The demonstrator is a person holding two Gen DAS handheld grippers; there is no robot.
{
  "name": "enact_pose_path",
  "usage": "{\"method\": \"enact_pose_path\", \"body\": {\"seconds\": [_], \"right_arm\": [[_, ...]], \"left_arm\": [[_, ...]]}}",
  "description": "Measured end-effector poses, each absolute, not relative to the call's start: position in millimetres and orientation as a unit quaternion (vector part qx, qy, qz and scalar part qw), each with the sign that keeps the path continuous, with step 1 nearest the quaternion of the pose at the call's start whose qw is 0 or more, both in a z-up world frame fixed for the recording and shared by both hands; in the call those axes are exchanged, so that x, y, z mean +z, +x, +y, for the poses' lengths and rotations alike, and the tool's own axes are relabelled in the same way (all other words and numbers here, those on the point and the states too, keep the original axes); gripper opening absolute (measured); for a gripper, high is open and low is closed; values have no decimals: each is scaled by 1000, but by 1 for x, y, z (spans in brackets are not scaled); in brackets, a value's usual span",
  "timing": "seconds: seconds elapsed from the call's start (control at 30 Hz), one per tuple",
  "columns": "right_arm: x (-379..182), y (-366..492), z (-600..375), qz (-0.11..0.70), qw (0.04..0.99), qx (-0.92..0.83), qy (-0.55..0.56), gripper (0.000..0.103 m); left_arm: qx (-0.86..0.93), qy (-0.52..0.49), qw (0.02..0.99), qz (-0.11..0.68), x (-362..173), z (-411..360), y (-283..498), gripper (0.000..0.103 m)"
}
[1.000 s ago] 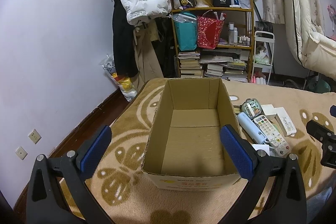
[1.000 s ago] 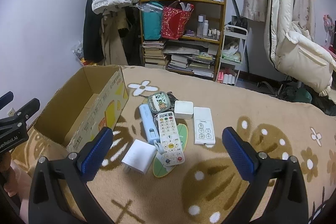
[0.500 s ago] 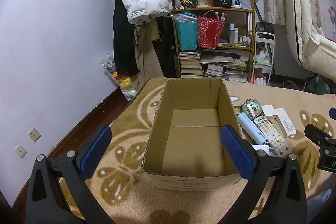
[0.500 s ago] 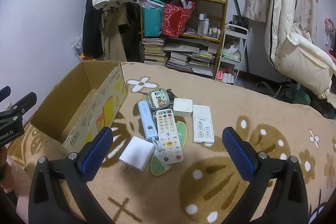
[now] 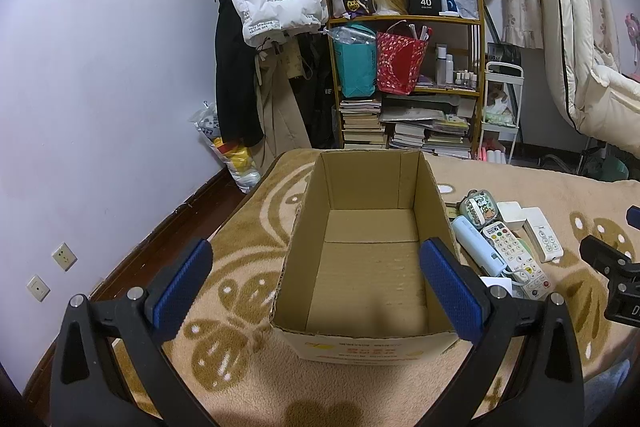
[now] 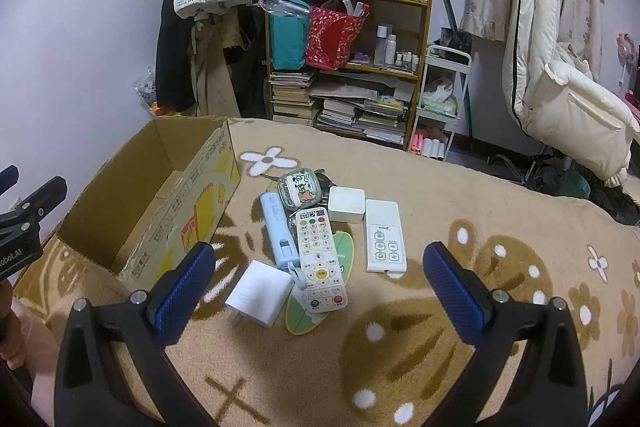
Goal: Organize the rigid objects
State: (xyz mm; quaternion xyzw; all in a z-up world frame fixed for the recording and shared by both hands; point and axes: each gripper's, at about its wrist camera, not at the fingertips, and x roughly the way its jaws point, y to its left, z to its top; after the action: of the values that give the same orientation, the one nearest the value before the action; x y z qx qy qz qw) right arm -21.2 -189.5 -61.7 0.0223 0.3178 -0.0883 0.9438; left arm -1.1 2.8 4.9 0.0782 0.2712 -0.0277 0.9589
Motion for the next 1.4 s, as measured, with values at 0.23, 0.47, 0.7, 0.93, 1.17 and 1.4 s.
{"method": "enact_pose_path", "body": {"seconds": [0.23, 0.47, 0.7, 0.93, 1.17, 1.4], "right_arm": [[-62, -21, -192, 314, 945, -89, 22, 103], [-62, -22, -192, 315, 945, -88, 21, 103], [-61, -23, -194, 316, 944, -89, 20, 103], [-60, -23, -196, 315, 944, -91, 21, 103], [-60, -20, -194, 319, 943, -93, 18, 103], [-66, -8, -190, 331, 939, -89, 21, 103]], "left_arm": [[-29, 77, 960, 269, 7, 2, -2, 102], [-29, 76, 960, 268, 8, 2, -3, 102], [-29, 76, 960, 269, 8, 4, -2, 102], [-25, 73, 959, 273, 8, 7, -1, 102], [-25, 71, 957, 280, 5, 8, 4, 102], [-34, 67, 950, 304, -2, 8, 16, 102]]}}
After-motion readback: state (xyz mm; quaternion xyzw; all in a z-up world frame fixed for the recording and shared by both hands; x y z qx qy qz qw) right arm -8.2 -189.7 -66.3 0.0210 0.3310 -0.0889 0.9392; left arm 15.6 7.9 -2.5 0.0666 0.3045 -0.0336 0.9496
